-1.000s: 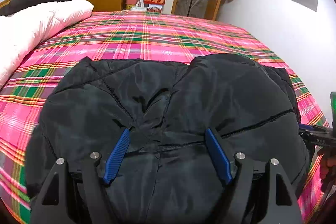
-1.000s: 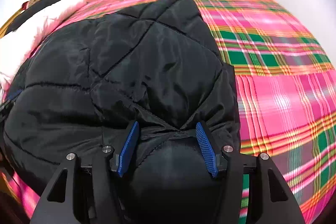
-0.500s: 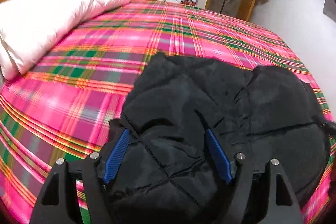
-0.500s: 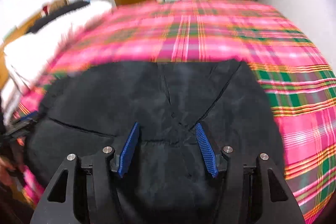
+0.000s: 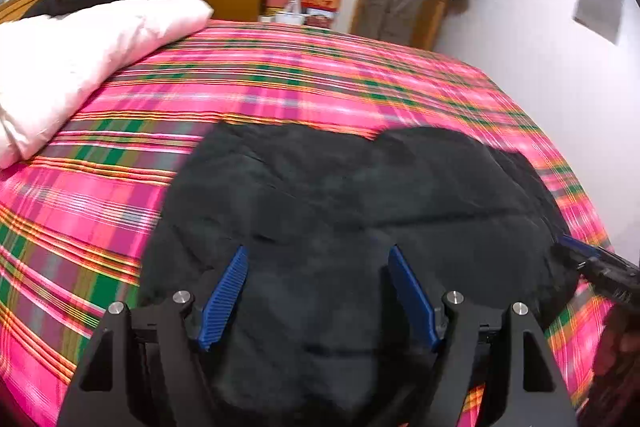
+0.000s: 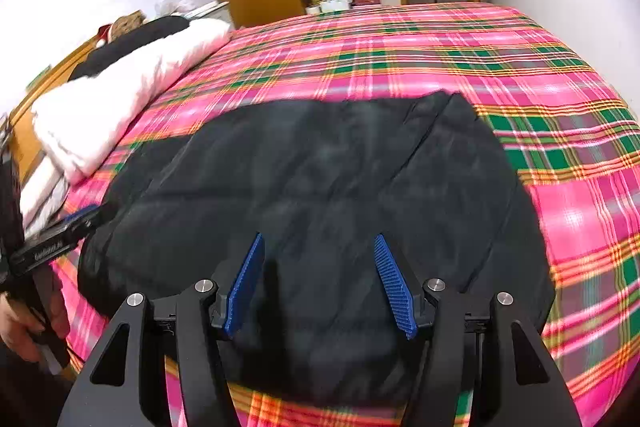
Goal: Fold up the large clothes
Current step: 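Grasp the folded jacket edge with both tools side by side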
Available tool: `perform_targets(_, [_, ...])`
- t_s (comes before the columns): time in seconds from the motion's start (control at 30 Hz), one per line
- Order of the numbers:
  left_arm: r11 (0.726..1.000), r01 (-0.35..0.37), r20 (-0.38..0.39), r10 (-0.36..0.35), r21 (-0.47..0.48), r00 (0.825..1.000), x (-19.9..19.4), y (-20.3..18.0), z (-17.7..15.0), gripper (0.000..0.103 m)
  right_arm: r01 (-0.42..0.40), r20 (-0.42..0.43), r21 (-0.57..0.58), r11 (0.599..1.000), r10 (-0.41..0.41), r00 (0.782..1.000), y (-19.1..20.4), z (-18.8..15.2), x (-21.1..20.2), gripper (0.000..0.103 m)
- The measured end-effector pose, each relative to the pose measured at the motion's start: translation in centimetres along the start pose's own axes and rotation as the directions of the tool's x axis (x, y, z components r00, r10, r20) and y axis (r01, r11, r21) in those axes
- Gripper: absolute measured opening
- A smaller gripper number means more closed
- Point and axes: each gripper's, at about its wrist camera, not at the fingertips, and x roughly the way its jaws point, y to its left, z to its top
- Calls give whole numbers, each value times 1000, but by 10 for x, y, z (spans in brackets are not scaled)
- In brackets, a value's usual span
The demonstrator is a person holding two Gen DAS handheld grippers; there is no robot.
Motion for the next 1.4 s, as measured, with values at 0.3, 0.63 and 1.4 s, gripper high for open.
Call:
perform_targets(0.3, [1000,15,-70,-15,0,997,25,-5,-9,76,16,-92,-13,1000,-17,996,-3,-5,30,58])
perform_targets(0.63, [995,-98,-29,97,-17,995,14,25,10,75,132,14,100,986,-134,991,-71,6,2,57])
perform_targets(1.4, [959,-169,-91,152,-227,984,3,121,-10,71,97,-52,232,968,-87,995,-150,-9,10,55])
